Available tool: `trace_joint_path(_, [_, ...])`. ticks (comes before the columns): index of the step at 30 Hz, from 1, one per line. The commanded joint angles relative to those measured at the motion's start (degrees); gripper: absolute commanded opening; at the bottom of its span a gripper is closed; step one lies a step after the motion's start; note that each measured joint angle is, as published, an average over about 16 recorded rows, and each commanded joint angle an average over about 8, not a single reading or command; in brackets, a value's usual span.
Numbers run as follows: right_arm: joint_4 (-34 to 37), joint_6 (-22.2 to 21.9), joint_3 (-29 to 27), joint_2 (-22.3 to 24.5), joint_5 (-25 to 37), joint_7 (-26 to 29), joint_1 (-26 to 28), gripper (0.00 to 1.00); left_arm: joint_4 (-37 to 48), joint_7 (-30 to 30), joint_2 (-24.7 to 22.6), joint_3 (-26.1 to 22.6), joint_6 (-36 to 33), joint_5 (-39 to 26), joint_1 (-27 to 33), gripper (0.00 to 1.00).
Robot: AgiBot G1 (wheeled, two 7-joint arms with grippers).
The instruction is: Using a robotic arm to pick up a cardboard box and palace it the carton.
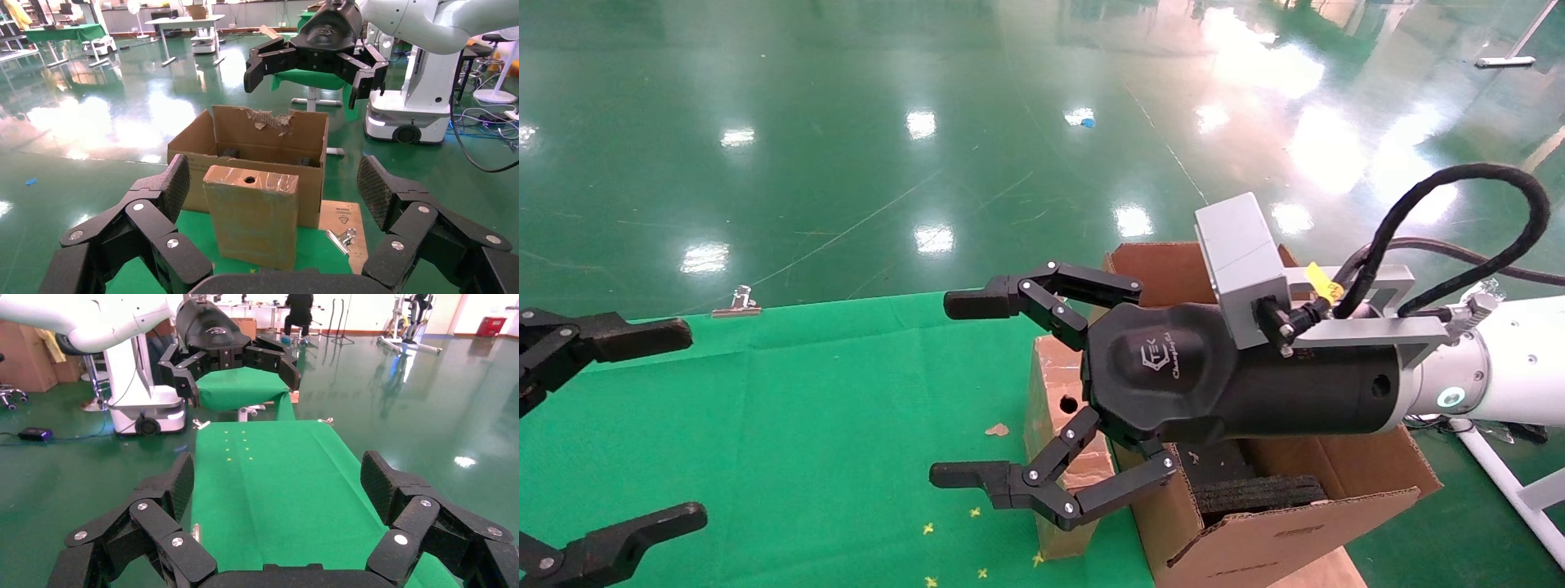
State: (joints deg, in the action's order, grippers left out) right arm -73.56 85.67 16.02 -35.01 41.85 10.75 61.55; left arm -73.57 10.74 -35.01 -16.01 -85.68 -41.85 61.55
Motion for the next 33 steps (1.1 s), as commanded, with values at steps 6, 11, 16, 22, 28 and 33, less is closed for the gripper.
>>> trace_joint_path(6, [0.00,0.00,0.00,0.00,0.00,0.00,0.00,1.00,0.00,0.00,0.00,0.00,0.00,0.00,0.00,1.00])
trace_joint_path(11, [-0.14,0.07,0.14,0.01,0.21,0.05,0.04,1.00,0.01,0.00,0.00,0.00,0.00,0.00,0.00,1.00])
trace_joint_path(16, [-1.65,0.34,1.93,-0.06,3.55,1.24,1.34,1.00,0.03,-0.02,0.00,-0.02,-0.01,0.01,0.02,1.00])
trace_joint_path(22, [-3.45,2.03,8.90,-2.44,15.50,6.03,7.73,1.00,0.05,-0.04,0.00,-0.05,-0.01,0.02,0.03,1.00])
trace_joint_path(28, [-3.17,4.82,23.01,-8.99,33.34,14.99,18.61,1.00,0.06,-0.05,0.01,-0.08,-0.01,0.04,0.04,1.00])
trace_joint_path(33, [-2.47,5.36,33.95,-13.02,41.51,21.62,28.07,1.00,0.06,-0.06,0.02,-0.10,0.00,0.05,0.05,1.00])
